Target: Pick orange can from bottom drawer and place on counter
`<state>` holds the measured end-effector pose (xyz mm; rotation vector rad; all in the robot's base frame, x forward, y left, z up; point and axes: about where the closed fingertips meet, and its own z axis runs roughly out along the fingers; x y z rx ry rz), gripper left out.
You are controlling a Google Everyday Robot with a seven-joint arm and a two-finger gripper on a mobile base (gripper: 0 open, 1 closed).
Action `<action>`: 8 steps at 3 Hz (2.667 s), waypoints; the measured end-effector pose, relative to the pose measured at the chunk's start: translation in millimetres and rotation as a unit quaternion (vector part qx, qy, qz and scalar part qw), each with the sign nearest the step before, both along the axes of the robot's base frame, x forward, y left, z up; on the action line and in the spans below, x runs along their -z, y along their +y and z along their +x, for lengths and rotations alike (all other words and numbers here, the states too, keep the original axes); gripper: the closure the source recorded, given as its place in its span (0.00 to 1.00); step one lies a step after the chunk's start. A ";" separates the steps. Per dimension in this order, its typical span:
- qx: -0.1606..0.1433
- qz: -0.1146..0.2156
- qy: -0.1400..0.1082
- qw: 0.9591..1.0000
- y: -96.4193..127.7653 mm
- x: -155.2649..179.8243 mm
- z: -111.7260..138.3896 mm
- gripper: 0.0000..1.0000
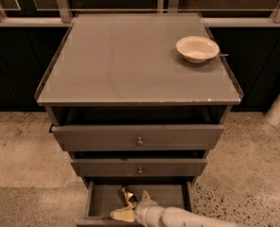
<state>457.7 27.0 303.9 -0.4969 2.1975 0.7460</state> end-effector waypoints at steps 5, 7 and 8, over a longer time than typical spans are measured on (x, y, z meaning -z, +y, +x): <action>-0.034 -0.114 -0.002 0.993 12.4 113.4 63.4 0.00; -0.044 -0.161 0.002 0.986 18.6 170.9 96.4 0.00; -0.044 -0.162 0.001 0.986 19.8 172.0 98.7 0.18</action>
Offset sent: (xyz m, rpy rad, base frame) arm 0.0675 0.0254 -0.1127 -0.2430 -0.0678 0.1226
